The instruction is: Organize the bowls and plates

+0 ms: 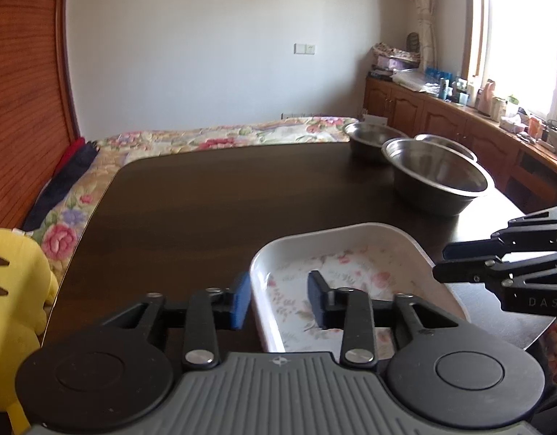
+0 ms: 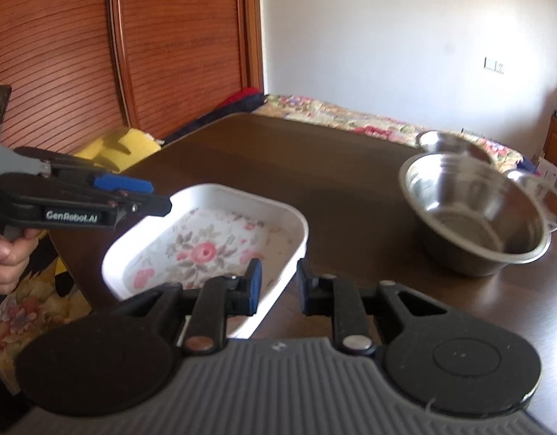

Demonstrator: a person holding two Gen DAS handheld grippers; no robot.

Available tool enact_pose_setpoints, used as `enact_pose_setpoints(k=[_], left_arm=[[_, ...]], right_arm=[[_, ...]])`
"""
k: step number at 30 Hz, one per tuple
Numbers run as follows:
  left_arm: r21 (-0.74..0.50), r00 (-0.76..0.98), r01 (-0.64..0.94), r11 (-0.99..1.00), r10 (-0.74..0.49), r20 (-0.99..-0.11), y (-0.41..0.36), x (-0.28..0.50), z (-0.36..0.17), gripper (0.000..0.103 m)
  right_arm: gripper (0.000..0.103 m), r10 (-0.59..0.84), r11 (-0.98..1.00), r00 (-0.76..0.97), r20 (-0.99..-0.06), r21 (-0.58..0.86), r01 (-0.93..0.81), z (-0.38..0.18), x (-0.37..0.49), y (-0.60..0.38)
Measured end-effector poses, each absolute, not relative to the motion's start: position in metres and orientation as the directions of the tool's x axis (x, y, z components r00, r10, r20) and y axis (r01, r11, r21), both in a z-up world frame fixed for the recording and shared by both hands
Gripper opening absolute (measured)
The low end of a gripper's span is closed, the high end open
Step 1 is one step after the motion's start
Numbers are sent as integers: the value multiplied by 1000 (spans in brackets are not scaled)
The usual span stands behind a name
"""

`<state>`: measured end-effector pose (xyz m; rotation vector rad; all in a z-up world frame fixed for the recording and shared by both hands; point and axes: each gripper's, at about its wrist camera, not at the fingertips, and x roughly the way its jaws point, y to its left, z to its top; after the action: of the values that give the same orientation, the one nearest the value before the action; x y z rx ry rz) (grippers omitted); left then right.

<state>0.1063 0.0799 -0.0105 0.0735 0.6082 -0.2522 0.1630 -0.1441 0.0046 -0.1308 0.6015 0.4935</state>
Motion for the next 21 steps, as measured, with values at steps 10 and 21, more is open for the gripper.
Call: enact_pose_setpoints(k=[10, 21], left_arm=[[24, 805, 326, 945, -265, -531, 47, 102, 0, 92], [11, 775, 399, 917, -331, -539, 5, 119, 3, 103]], right_arm=[[22, 376, 910, 772, -513, 48, -411, 17, 162, -179], [23, 290, 953, 842, -456, 56, -298, 22, 172, -232]])
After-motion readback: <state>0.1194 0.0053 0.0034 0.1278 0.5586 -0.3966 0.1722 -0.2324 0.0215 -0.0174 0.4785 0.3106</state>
